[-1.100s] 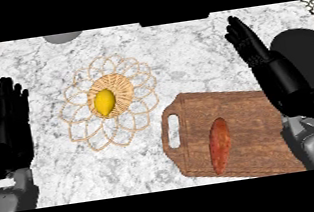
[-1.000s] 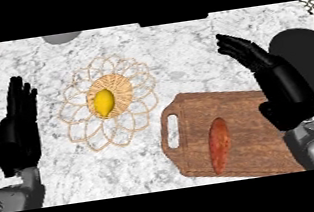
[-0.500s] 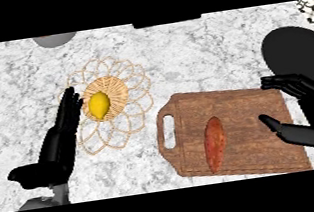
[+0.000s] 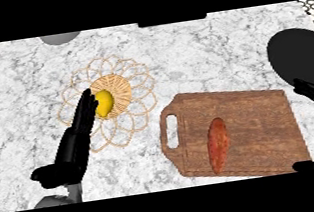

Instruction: Pick the sweet potato from the cutting board and place it in the pan

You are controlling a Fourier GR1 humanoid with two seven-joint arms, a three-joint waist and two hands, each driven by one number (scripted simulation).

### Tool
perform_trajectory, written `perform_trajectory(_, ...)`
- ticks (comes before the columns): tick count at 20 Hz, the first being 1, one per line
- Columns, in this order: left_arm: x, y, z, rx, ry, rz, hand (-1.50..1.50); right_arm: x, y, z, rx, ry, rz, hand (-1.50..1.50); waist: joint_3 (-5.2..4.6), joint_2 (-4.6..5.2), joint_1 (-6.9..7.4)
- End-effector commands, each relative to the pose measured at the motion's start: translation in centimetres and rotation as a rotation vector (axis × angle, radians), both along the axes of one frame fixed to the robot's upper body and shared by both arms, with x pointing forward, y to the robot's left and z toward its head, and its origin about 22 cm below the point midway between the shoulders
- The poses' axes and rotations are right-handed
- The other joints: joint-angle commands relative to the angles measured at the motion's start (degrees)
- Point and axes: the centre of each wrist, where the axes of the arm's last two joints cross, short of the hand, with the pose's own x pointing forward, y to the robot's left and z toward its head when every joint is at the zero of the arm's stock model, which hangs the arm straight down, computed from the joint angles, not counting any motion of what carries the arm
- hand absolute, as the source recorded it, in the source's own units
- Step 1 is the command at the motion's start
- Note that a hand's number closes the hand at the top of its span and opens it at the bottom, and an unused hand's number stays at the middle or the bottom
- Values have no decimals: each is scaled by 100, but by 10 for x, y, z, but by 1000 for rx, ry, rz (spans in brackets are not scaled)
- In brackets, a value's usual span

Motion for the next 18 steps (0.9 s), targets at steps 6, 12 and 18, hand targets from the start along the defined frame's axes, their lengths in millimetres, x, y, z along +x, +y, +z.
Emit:
perform_trajectory(6,9,7,8,7,3,-12,0,30,42,41,-349,136,114,-150,-7,10,99)
perform_trajectory(12,6,-3,3,7,3,-24,0,49,80,38,-651,254,247,-150,-6,22,181)
perform_trajectory(18,16,-2,7,7,7,-24,0,40,128,-7,-788,279,288,-150,0,8,67)
